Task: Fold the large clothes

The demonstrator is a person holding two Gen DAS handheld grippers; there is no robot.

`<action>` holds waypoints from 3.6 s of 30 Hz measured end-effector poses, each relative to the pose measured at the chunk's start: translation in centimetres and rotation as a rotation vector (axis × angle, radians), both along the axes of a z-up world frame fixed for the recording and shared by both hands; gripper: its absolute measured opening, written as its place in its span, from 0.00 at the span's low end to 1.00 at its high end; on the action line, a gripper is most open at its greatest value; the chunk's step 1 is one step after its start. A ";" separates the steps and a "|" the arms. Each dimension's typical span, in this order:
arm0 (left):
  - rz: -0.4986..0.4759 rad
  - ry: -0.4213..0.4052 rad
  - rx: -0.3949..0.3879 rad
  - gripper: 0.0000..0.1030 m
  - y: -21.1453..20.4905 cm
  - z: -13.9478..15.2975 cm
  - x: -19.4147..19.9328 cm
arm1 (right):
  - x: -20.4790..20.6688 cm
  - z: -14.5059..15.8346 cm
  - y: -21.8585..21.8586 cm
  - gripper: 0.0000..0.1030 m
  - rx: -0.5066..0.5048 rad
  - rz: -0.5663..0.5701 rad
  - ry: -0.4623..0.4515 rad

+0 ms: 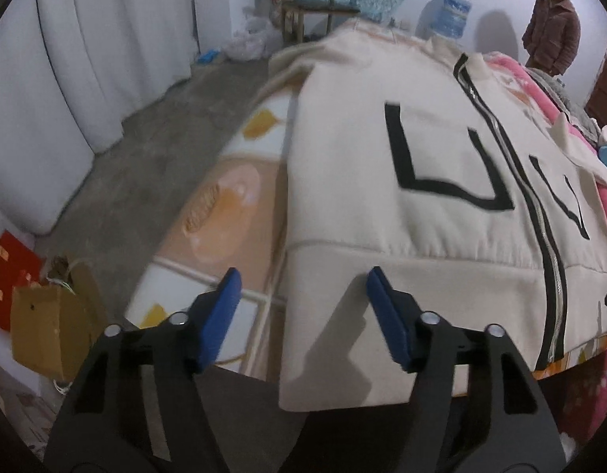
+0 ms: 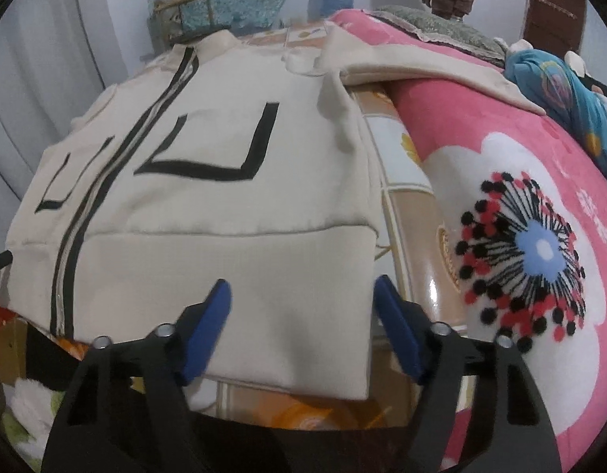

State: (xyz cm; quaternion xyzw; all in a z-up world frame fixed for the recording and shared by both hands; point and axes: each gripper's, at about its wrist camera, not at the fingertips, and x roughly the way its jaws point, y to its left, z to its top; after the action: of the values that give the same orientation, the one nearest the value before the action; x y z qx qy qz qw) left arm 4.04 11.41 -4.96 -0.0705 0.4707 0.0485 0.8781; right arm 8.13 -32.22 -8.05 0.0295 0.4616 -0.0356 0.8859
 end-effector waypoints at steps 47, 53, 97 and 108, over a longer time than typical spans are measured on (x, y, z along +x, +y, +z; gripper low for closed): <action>-0.139 -0.116 0.129 0.05 -1.0 0.6 -4.1 | -4.1 0.6 0.1 0.09 -0.057 -0.023 -0.009; -0.155 -0.107 0.160 0.05 -1.4 0.4 -4.7 | -4.8 0.4 0.0 0.09 -0.075 -0.020 -0.002; -0.175 -0.048 0.262 0.05 -3.3 -1.3 -5.0 | -6.0 -0.6 1.0 0.10 -0.175 0.031 -0.023; -0.167 -0.028 0.275 0.06 -3.6 -1.8 -4.8 | -6.0 -0.7 1.0 0.10 -0.170 0.026 -0.025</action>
State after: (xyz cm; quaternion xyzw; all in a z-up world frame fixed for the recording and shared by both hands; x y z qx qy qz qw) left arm -0.80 7.83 -6.79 0.0892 0.4517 0.0385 0.8868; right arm 2.15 -31.24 -8.77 -0.0515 0.4463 -0.0627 0.8912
